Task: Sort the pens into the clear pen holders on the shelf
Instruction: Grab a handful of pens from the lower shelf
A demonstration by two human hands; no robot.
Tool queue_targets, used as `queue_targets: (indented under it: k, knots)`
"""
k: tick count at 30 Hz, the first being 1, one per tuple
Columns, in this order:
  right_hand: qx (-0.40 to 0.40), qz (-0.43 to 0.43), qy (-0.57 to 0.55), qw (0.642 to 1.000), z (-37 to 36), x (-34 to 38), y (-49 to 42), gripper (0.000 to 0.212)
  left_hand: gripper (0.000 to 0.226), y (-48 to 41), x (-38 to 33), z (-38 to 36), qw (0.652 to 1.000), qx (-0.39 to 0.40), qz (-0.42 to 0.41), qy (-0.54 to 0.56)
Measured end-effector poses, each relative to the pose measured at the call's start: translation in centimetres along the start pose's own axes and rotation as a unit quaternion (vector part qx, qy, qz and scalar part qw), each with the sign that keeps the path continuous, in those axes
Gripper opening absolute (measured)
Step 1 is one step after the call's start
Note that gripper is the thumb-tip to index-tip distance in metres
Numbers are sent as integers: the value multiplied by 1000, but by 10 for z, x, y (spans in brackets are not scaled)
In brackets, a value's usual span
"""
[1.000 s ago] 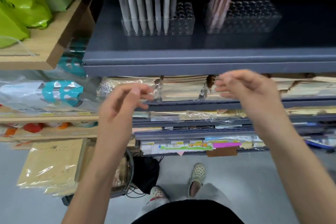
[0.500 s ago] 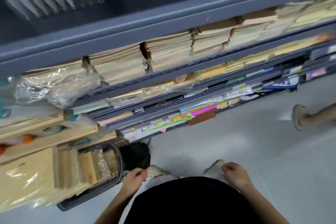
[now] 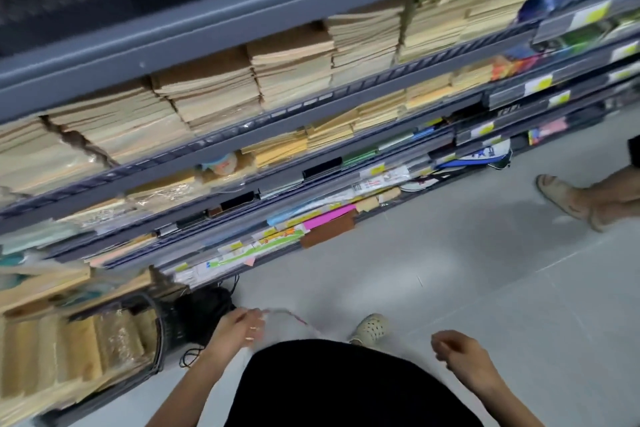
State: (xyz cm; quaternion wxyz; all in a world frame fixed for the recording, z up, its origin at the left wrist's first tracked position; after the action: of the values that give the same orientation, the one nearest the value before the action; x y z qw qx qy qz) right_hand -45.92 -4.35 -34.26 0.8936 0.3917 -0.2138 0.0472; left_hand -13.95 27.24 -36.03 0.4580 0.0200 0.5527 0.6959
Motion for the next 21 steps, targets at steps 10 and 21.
queue_targets:
  k: [10, 21]
  knots:
    - [-37, 84, -97, 991, 125, 75, -77, 14, 15, 59, -172, -92, 975, 49, -206, -74]
    - [-286, 538, -48, 792, 333, 378, -60, 30, 15, 216, -496, -121, 831, 6, -551, 72]
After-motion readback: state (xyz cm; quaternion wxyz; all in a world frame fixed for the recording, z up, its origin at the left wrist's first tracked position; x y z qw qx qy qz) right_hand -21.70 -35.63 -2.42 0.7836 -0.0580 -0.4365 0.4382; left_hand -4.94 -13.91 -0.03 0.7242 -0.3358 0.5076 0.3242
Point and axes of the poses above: each hand's wrist, its own y-axis away from the middle knuckle, its own z-axis out of the back of the hand, x = y × z, the point moved 8 cm from there along -y, towards the middle knuckle, and after that the axes turned 9 degrees about -x, right-handed, at the moved point
